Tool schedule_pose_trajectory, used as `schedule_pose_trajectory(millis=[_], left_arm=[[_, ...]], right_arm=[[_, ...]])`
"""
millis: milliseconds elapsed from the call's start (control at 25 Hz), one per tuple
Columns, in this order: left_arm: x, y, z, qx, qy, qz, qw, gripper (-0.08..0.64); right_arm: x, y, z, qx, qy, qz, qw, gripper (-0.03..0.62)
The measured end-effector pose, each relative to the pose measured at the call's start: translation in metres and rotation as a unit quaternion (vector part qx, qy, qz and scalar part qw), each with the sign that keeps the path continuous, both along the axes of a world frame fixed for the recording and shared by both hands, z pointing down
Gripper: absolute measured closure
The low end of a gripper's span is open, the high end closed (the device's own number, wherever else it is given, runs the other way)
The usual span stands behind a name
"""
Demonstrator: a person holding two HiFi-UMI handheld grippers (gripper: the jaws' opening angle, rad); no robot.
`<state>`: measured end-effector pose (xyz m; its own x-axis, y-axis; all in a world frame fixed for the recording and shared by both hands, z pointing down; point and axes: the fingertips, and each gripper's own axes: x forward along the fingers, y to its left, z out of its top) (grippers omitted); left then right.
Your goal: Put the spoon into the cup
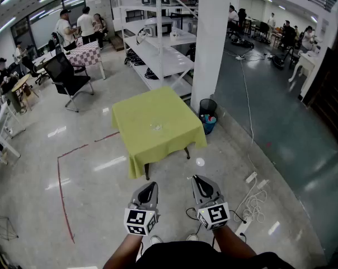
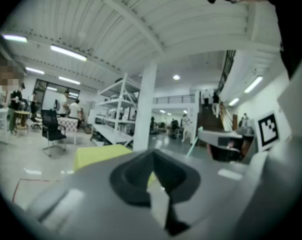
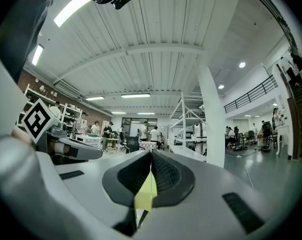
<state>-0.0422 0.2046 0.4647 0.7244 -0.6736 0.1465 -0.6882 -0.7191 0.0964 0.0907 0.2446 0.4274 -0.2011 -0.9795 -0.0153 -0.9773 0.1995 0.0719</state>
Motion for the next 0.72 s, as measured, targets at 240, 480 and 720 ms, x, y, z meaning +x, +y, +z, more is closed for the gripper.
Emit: schedule_pose_trajectory(millis=[240,480,720], left_arm=[[-0.013,-0.004,-0.002,0.001,0.005,0.003,1.0,0.555],[-0.025,-0.001,0.002,0.001,0.01,0.01,0.9999,0.555],[-0.052,-0.003,0.005,0.0,0.009,0.028,0.9996,0.555]], right_arm=[[-0.017,-0.006,0.004,-0.002,0.0,-0.005,1.0,0.58],[-0.04,-0.001,0.003,-0.001,-0.01,-0.012,1.0,0.58],[-0.066,-0.004,0.002,0.0,-0.014,0.007,1.0,0.58]])
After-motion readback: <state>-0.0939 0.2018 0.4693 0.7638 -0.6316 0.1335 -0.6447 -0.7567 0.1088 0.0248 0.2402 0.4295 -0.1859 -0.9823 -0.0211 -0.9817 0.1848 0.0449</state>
